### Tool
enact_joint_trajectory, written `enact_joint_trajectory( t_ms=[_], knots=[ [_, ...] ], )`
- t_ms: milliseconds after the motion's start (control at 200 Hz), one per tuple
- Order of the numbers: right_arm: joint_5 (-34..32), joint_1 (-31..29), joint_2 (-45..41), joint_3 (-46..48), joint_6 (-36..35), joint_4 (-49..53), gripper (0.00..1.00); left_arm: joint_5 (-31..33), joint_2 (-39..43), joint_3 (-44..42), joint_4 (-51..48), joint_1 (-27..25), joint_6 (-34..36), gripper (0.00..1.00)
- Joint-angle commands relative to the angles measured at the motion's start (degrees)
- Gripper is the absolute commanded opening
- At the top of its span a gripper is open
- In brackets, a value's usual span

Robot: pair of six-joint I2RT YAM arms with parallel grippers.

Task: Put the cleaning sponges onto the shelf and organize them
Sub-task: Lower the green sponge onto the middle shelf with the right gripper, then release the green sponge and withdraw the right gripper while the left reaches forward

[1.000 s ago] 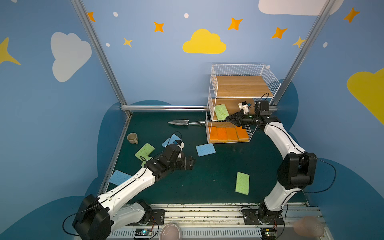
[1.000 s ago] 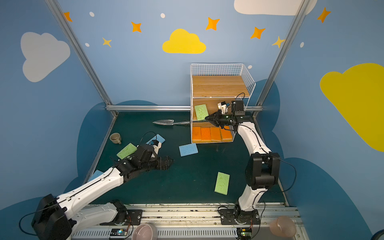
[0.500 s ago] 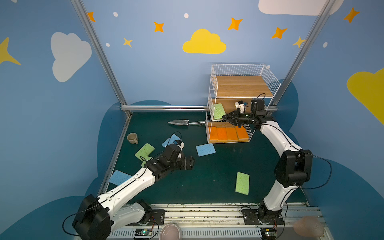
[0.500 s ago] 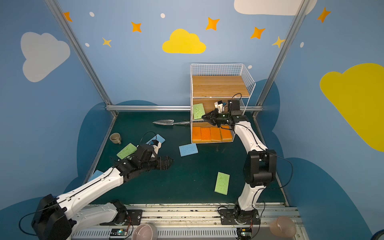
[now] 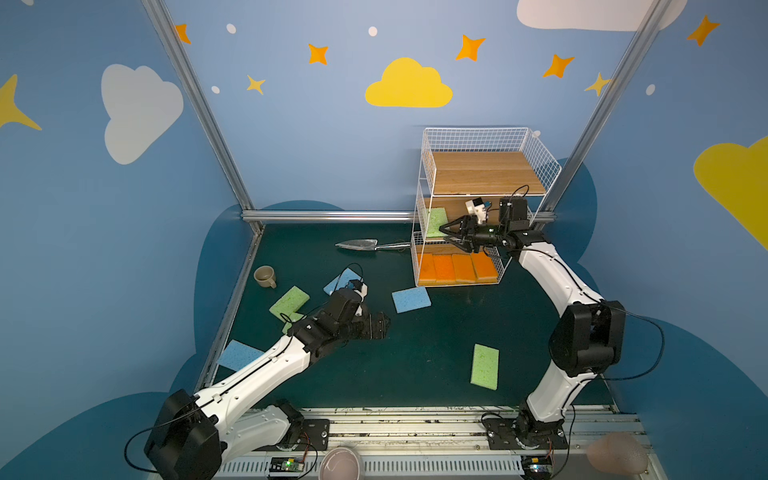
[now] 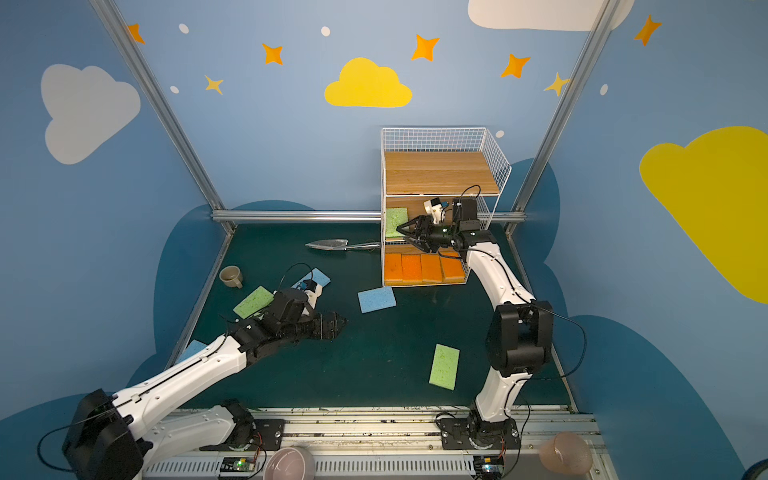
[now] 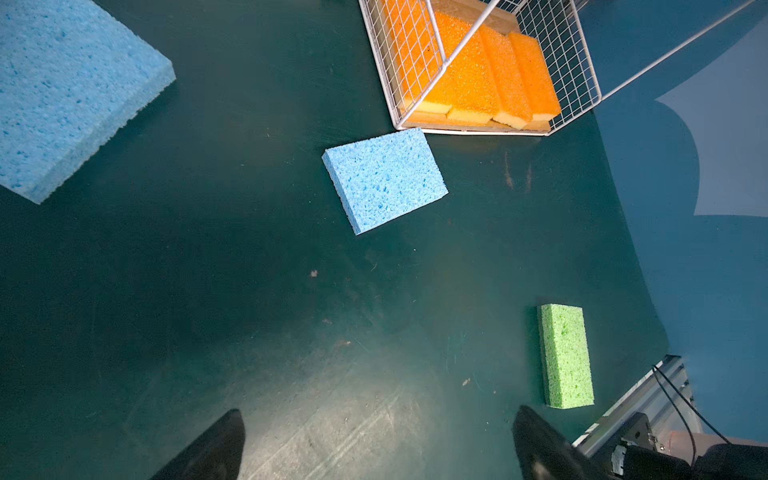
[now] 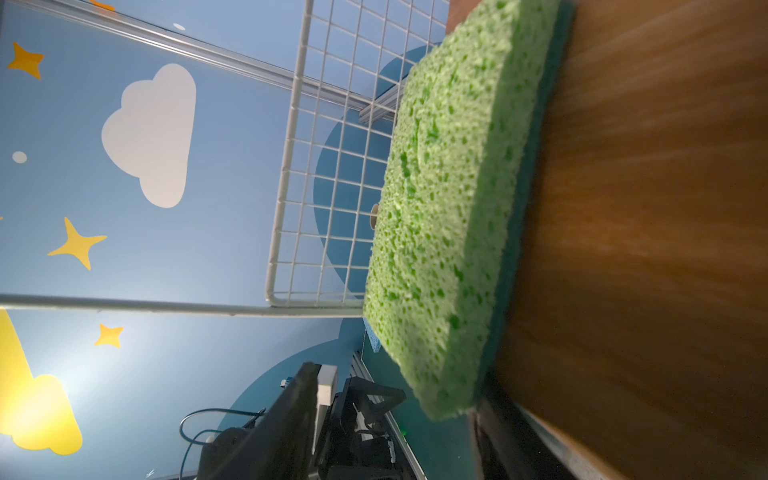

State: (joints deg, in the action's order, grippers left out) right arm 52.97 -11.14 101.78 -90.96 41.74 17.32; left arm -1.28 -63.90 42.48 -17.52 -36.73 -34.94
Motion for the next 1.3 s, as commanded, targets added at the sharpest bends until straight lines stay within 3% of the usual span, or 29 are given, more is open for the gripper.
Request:
enact_joint_trajectory(
  t_ms=[0, 551, 771, 971, 1146, 1296],
  knots=[
    [-0.63, -0.38, -0.93, 0.78, -1.91, 2.84, 0.59, 0.18, 1.42, -0.73, 0.12, 0.30, -0.43, 0.99],
    [-7.68, -0.78, -3.48, 1.56, -6.84, 13.26, 0.61, -0.07, 3.23, -1.92, -0.20, 0.27, -0.86, 0.99],
    [-10.13, -0.72, -10.73, 7.76, -7.84, 14.10, 0.62, -2.28, 0.61, -1.83, 1.56, -0.66, -0.01, 0.99],
    [-10.43, 0.79, -20.98, 20.29, -8.77, 12.96, 0.62, -3.30, -7.83, 1.16, 5.36, -6.94, 1.30, 0.95],
    [-12.58, 3.36, -30.08, 30.49, -9.04, 14.21, 0.62, -4.65, -19.17, 6.13, 10.04, -12.94, 0.27, 0.80],
    [-21.11, 5.02, -36.92, 38.63, -8.50, 15.46, 0.62, -4.00, -28.57, 12.20, 12.30, -17.63, -0.84, 0.77]
  ],
)
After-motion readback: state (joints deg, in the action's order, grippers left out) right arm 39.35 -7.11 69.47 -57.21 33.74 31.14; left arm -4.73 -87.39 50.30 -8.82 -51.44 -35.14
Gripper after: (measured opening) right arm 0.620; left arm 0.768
